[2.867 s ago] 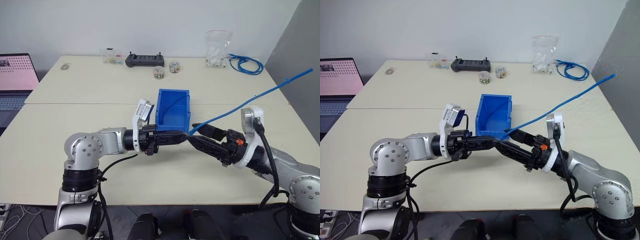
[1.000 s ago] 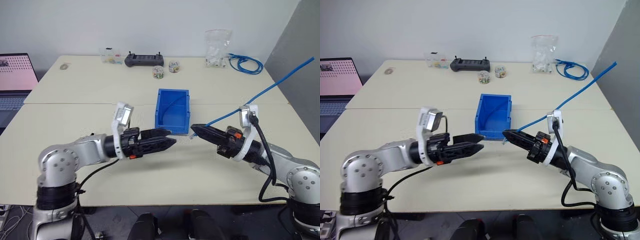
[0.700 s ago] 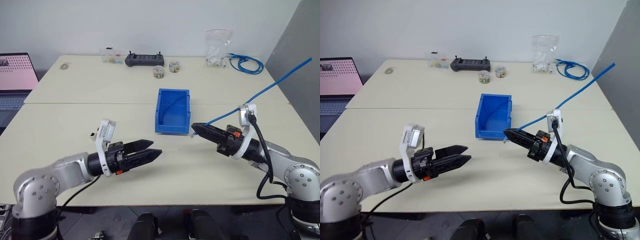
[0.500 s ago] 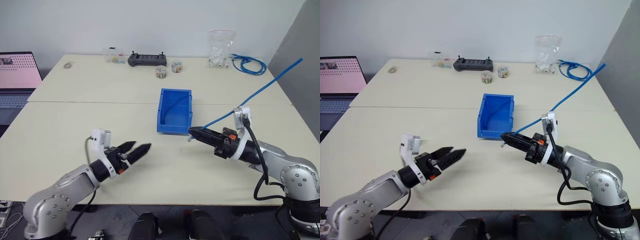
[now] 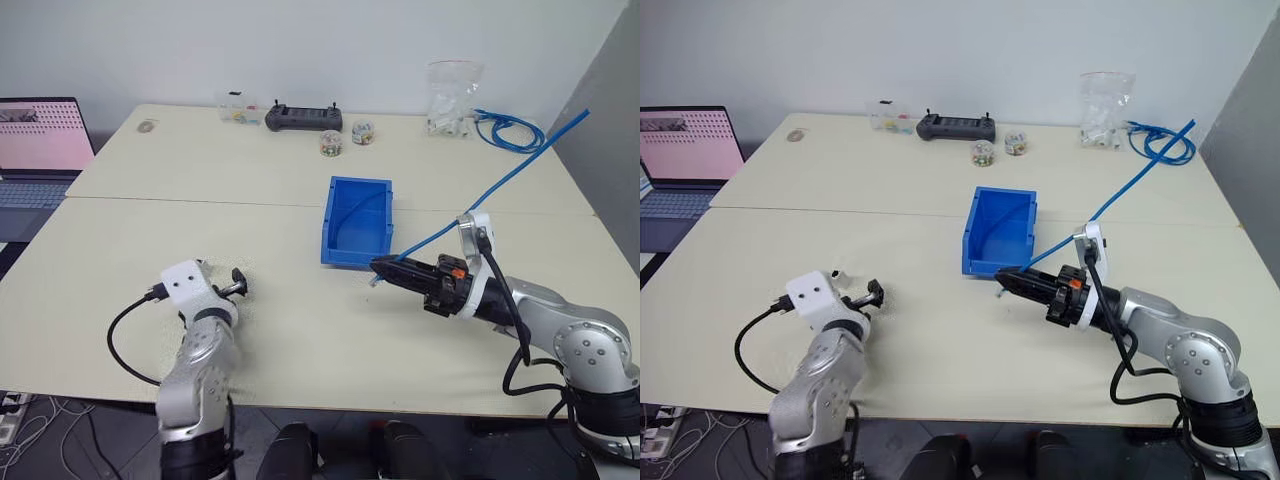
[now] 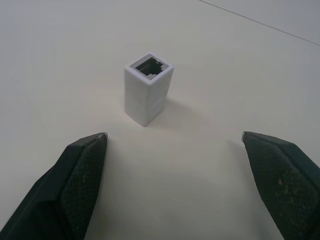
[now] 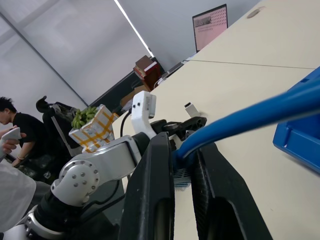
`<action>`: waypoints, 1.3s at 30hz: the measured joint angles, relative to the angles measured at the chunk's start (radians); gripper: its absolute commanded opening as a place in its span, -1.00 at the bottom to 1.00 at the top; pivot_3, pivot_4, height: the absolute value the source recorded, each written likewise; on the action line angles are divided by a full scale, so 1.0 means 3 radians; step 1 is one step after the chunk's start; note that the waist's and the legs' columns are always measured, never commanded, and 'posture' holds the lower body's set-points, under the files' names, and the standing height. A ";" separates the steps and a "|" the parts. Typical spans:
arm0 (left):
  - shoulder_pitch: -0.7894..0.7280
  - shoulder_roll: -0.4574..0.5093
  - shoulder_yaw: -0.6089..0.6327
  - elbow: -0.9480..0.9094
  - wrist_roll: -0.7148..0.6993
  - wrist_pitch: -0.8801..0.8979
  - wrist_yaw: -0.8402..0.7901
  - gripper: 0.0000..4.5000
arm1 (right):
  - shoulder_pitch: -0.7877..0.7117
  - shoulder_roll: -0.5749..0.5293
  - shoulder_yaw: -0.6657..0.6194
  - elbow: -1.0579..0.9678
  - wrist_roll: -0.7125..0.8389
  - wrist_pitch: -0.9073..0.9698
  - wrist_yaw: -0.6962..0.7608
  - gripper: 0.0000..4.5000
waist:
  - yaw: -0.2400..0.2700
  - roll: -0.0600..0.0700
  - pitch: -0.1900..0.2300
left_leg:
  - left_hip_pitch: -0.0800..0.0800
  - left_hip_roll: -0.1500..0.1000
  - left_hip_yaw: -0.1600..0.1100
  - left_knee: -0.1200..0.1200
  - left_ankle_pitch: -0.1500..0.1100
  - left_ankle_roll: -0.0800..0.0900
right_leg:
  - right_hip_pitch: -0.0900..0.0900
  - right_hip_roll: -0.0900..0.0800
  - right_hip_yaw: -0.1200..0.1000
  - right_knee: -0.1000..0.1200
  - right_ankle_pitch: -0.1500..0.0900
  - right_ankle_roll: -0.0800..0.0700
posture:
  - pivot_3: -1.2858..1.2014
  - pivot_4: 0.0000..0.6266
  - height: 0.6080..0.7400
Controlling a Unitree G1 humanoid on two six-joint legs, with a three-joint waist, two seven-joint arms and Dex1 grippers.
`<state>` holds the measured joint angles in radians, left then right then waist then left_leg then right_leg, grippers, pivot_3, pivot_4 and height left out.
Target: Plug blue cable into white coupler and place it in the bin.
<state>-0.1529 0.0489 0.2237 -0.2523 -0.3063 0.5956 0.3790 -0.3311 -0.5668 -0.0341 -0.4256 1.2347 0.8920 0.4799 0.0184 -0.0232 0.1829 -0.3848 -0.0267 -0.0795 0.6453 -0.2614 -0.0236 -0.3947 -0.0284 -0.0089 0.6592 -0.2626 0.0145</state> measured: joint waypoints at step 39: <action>-0.0836 -0.0482 0.0277 0.1088 0.0898 -0.0747 0.0997 -0.24 | -0.0091 -0.0204 -0.0109 0.0128 -0.0144 0.0149 0.0220 -0.93 | 0.0010 -0.0004 0.0001 | -0.0001 -0.0003 0.0000 0.0003 0.0000 -0.0001 | 0.0001 0.0000 -0.0003 0.0002 0.0002 0.0004 | 0.03 -0.52 1.00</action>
<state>-0.4037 -0.0957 0.3066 0.0740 -0.0369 0.3716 0.6782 -0.3585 -0.6280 -0.0669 -0.3872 1.1917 0.9367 0.5460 0.0215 -0.0245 0.1831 -0.3852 -0.0274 -0.0796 0.6461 -0.2613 -0.0238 -0.3945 -0.0283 -0.0099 0.6598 -0.2618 0.0157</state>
